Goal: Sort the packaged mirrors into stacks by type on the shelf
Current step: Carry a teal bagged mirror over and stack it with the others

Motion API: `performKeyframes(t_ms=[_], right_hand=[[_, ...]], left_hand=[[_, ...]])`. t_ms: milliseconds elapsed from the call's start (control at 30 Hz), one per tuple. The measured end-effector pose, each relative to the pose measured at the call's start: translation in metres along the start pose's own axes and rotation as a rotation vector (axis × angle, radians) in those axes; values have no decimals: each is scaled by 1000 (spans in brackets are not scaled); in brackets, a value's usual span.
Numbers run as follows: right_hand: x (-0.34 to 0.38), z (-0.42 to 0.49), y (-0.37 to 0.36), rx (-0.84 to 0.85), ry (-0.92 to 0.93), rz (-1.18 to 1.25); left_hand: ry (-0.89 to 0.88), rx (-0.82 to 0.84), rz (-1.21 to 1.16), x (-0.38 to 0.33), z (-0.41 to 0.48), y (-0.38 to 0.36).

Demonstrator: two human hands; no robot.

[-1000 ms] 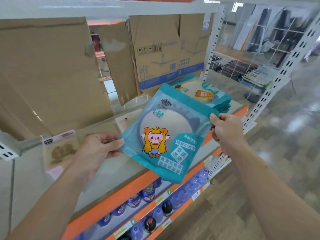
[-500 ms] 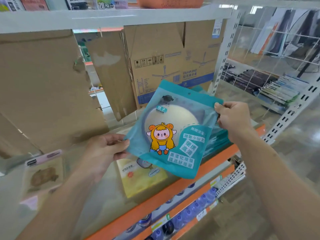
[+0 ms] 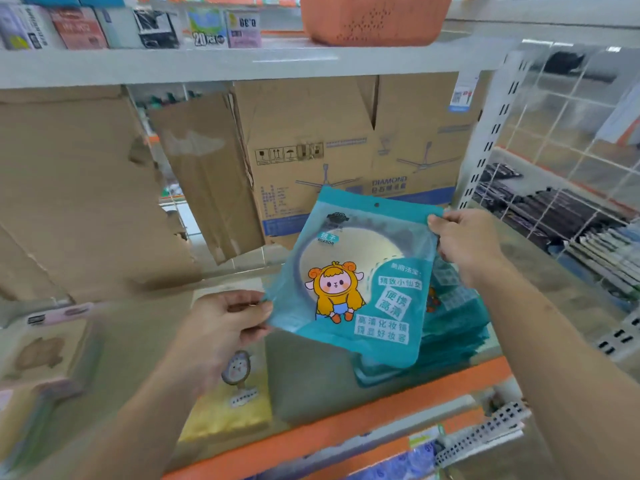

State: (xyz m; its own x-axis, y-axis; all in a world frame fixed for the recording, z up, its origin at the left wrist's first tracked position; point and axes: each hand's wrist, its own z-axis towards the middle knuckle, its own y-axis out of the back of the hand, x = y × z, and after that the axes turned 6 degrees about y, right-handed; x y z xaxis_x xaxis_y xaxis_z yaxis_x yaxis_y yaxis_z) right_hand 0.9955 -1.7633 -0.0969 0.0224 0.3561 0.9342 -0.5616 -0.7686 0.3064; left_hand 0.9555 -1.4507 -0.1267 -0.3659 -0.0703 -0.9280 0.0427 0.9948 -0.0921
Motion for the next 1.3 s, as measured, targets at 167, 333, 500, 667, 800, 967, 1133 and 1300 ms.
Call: performKeyframes(t_ms=[167, 333, 500, 667, 800, 967, 1133, 1300], right_hand=[[-6, 32, 1, 108, -18, 11], [-15, 58, -1, 217, 9, 4], [-26, 75, -8, 288, 29, -50], [-38, 80, -10, 278, 32, -40], [-46, 83, -12, 273, 48, -91], [-50, 85, -13, 254, 85, -145], [-51, 80, -9, 280, 118, -162], [-37, 77, -1, 282, 171, -249]], left_hand=[[16, -51, -38, 8, -14, -30], [54, -93, -90, 16, -30, -63], [90, -124, -115, 25, -41, -91], [50, -139, -33, 30, -47, -110], [15, -160, 55, 32, -52, -120], [5, -160, 125, 35, -56, -128], [16, -138, 140, 31, -59, -126], [-10, -138, 204, 25, -59, -119]])
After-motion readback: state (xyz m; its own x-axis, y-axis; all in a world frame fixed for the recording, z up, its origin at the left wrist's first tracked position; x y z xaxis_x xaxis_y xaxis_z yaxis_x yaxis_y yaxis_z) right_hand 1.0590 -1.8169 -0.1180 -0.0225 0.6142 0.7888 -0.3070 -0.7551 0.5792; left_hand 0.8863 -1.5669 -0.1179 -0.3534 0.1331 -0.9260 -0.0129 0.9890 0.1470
